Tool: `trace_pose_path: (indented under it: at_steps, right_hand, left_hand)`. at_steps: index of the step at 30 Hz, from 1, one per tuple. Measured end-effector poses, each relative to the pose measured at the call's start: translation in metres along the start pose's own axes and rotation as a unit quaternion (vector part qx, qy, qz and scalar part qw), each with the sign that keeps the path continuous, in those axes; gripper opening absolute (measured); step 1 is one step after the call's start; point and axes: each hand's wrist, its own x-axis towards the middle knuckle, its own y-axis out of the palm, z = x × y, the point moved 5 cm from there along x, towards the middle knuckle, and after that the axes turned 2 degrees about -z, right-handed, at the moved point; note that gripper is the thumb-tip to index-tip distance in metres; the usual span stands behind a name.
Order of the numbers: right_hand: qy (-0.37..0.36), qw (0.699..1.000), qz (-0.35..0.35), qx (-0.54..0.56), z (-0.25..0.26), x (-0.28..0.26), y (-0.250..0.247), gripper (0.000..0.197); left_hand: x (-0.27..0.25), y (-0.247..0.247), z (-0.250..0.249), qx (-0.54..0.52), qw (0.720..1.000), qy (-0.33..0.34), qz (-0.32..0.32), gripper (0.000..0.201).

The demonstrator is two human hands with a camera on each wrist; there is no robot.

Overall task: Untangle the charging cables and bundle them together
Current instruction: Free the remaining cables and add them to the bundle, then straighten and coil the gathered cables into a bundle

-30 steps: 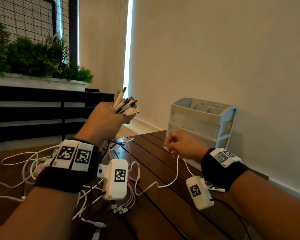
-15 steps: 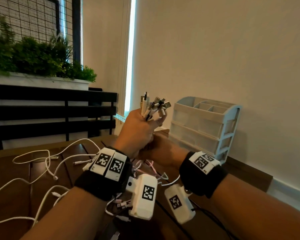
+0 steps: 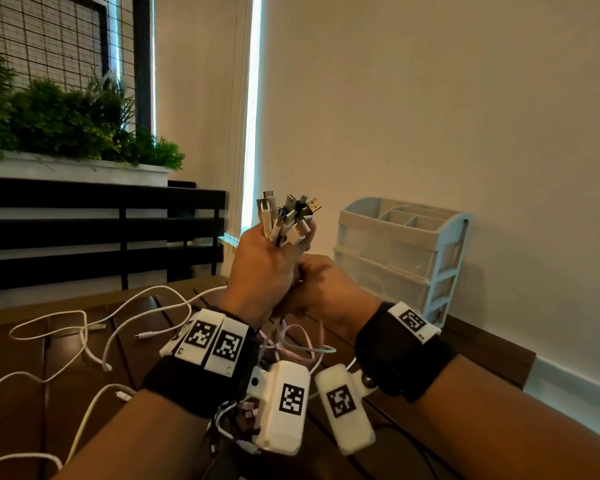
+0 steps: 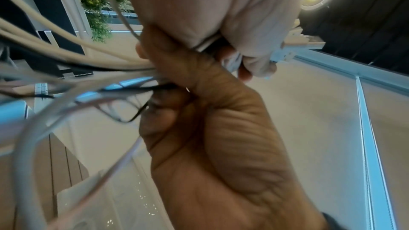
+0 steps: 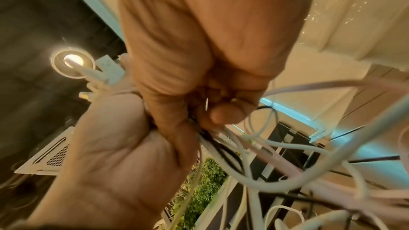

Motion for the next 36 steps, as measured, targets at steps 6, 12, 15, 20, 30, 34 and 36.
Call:
trace_pose_path:
  at_steps: [6,12,15,20,30,34,36]
  right_hand:
    - [-0.070,0.988,-0.089,-0.102,0.001,0.003,0.001,0.047]
    - [-0.075,0.993,-0.077,0.043,0.002,0.003,0.008,0.054]
    - [-0.059,0.985,-0.033,0.161,-0.006,0.006,0.011,0.045]
    - [-0.053,0.998,0.027,0.032,-0.003,0.008,0.012,0.021]
    - [-0.021,0.901,0.005,-0.434,-0.037,0.026,-0.046,0.012]
    - [0.000,0.866,-0.027,-0.499,-0.037,0.032,-0.068,0.024]
    - [0.025,0.879,0.025,-0.476,-0.038,0.028,-0.065,0.025]
  left_hand:
    - [-0.004,0.003,0.003,-0.087,0.996,-0.031,-0.005,0.031]
    - [-0.003,0.004,0.001,-0.170,0.983,-0.055,-0.032,0.033]
    - [-0.002,0.007,0.002,-0.190,0.980,-0.064,-0.005,0.031]
    - [0.001,0.002,-0.003,-0.214,0.973,-0.083,0.023,0.031]
    - [0.004,-0.004,-0.002,-0.195,0.973,-0.117,0.039,0.031]
    - [0.005,-0.007,0.005,-0.191,0.972,-0.139,0.016,0.031]
    - [0.007,-0.012,0.007,-0.204,0.969,-0.136,-0.009,0.031]
